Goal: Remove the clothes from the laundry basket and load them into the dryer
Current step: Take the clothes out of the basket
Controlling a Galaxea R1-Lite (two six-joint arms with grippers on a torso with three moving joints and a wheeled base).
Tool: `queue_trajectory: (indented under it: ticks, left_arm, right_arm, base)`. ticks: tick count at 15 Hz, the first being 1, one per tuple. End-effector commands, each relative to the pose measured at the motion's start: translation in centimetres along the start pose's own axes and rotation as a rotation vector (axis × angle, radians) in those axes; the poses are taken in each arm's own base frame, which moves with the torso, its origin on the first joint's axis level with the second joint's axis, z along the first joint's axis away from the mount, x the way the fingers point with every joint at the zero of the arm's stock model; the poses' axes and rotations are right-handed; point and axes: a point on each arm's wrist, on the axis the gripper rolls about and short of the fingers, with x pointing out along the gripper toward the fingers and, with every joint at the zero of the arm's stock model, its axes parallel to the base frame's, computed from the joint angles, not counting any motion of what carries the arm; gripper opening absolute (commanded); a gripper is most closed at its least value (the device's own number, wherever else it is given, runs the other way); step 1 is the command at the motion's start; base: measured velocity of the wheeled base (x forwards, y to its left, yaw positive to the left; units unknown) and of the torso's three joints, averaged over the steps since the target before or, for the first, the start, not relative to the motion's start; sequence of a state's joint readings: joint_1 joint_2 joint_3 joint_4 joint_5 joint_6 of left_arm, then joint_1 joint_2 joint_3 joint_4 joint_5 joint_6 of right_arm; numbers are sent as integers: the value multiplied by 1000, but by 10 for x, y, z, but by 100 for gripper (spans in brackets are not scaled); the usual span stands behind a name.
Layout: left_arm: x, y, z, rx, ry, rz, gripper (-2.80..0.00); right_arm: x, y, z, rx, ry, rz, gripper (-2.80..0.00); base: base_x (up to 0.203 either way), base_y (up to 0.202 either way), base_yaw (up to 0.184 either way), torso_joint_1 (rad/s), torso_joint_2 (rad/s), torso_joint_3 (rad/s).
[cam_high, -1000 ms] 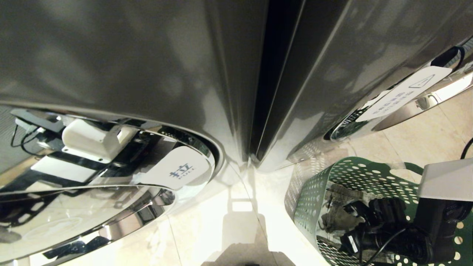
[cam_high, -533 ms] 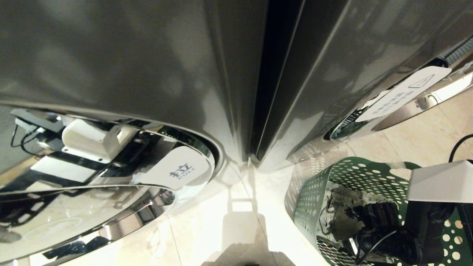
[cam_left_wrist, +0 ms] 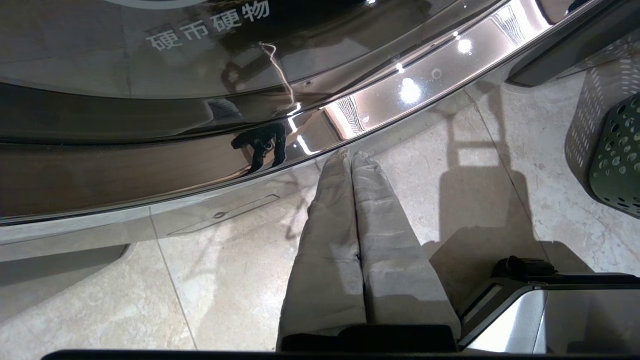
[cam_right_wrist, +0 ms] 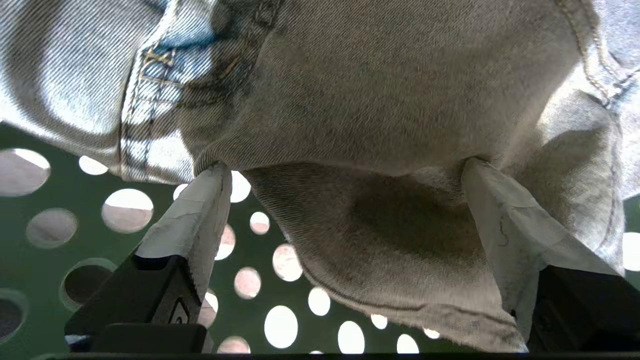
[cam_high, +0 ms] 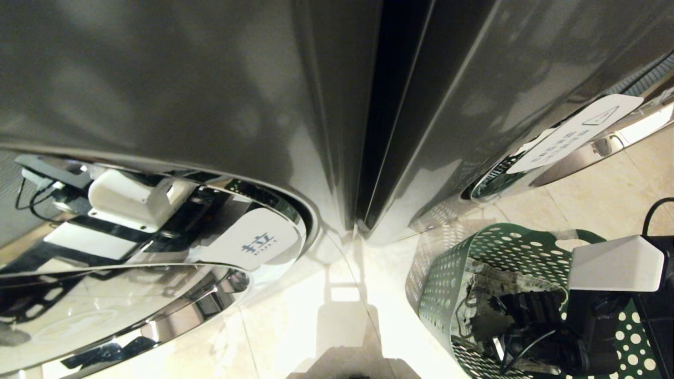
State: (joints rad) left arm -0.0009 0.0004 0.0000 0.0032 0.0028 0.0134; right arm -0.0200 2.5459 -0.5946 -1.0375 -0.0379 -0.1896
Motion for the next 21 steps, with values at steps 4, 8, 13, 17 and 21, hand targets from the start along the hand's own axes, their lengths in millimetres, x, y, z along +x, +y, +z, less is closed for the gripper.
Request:
queue_trajectory:
  ticks: [4,8,13,17,21]
  left_arm:
    - [0,0,0,0,-1,0,-280]
    - [0,0,0,0,-1,1,-280]
    - [0,0,0,0,-1,0,-280]
    - [0,0,0,0,-1,1,-280]
    - [0,0,0,-1,-1,0,-280]
  right_arm:
    - [14,-27,-9,54,34,-35,0]
    - [24,-36,-16,21,22,55,0]
    - [34,-40,-16,8,6,46,-280]
    - [29,-43,-16,20,8,33,-280]
    - [-3,-44,-5,33,-16,14,-280]
  base:
    - [0,0,0,0,0,0]
    - [0,0,0,0,0,0]
    - [0,0,0,0,0,0]
    - [0,0,0,0,0,0]
    - [0,0,0,0,0,0]
